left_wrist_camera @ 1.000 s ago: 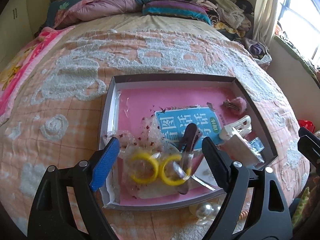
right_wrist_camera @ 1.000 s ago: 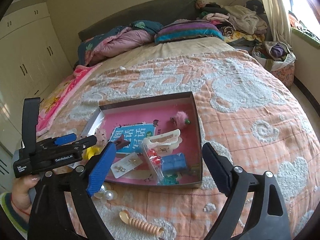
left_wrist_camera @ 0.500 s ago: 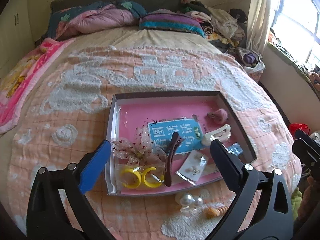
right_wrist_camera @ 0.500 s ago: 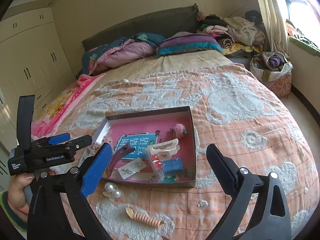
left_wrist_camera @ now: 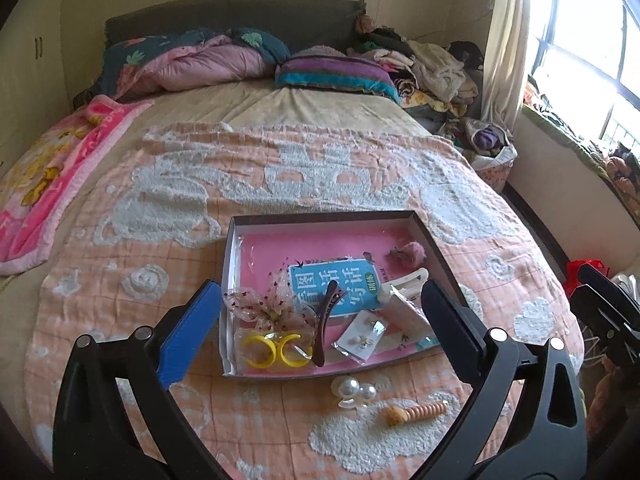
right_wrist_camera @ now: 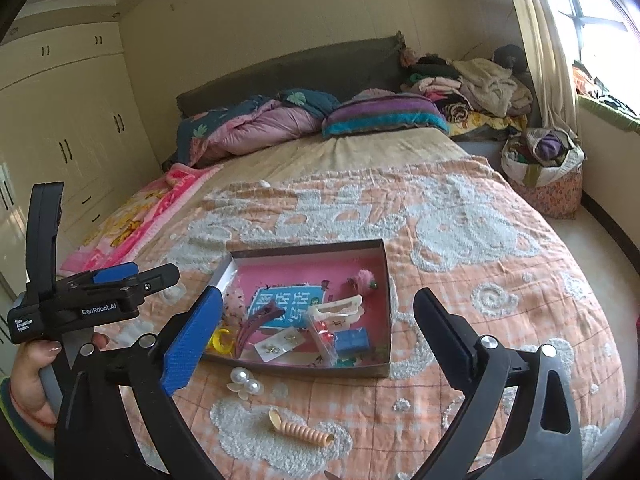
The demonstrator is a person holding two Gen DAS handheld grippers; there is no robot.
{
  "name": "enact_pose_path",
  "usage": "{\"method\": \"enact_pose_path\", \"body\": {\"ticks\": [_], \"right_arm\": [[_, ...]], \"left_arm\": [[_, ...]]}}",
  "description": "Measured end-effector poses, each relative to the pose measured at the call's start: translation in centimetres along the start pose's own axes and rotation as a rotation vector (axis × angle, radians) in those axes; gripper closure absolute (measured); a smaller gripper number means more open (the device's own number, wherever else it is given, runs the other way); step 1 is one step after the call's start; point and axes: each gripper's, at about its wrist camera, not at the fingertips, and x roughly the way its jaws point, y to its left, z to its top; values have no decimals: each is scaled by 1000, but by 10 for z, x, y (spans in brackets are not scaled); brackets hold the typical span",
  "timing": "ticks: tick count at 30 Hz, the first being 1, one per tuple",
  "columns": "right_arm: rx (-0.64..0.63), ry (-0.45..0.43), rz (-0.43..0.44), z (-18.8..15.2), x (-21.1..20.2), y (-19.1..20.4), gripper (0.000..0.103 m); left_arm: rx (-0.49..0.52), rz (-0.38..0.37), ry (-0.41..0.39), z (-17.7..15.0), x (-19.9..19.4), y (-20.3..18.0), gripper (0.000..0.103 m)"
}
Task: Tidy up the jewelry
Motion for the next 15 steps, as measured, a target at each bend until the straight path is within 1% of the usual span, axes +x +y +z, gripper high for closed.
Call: {"method": "enact_pose_path", "body": {"ticks": [9,15], "right_arm": [[-12,-55,8,4,-34,4,7],[-25,-89,12,5,-57,6,7]], "left_arm": [[10,-11,-50,-2,-33,-7,10],[31,-29,-82,-6,-54,-19,10]]}}
